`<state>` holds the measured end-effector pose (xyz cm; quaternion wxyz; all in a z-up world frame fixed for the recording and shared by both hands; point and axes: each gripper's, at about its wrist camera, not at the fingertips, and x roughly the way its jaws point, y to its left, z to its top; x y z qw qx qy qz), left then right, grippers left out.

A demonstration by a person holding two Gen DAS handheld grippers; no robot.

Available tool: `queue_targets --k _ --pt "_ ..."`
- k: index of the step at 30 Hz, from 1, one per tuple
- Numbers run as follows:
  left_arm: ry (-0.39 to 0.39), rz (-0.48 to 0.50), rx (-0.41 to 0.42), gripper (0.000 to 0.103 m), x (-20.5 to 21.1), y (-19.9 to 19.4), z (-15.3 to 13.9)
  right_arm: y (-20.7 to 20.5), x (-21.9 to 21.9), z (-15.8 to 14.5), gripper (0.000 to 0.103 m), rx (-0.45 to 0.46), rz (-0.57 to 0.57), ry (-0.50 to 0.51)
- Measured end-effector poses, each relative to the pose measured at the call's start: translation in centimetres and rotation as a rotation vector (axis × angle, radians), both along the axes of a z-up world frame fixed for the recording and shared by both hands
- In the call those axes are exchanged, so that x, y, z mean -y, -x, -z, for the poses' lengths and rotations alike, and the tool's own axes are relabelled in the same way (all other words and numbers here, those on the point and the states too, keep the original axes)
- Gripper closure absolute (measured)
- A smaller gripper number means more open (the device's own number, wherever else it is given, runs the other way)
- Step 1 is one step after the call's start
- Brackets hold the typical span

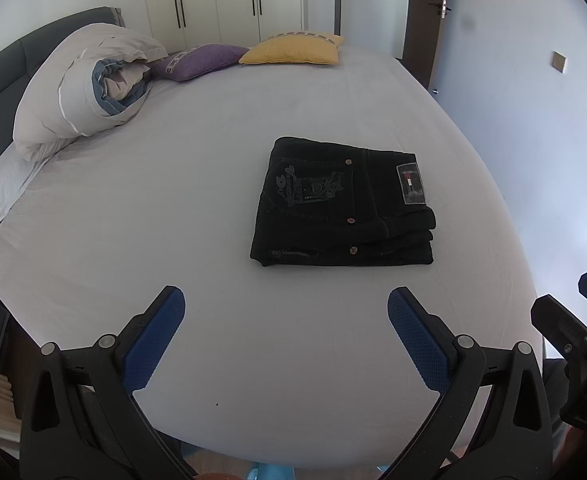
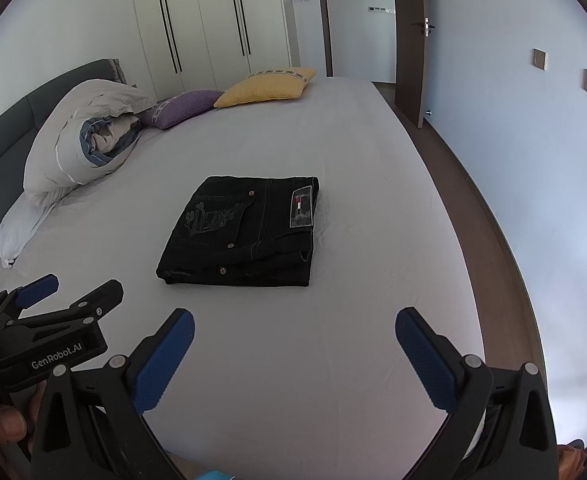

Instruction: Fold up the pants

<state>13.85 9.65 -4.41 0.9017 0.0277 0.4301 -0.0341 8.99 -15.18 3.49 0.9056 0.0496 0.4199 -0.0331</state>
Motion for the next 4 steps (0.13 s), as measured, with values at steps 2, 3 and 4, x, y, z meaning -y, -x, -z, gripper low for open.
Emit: queue_targets --k 2,3,4 --pt "0.003 -0.005 0.006 0.000 -0.09 0.09 0.03 0.00 0.04 0.06 0.000 -0.003 0.000 -0.001" --pt "0.001 -0.009 0.008 0.000 -0.12 0.11 0.03 -0.01 0.07 0.11 0.000 -0.005 0.000 -0.001" --pt "-0.004 -0.011 0.011 0.000 -0.17 0.13 0.03 0.06 0.10 0.17 0.000 -0.006 0.001 -0.001"
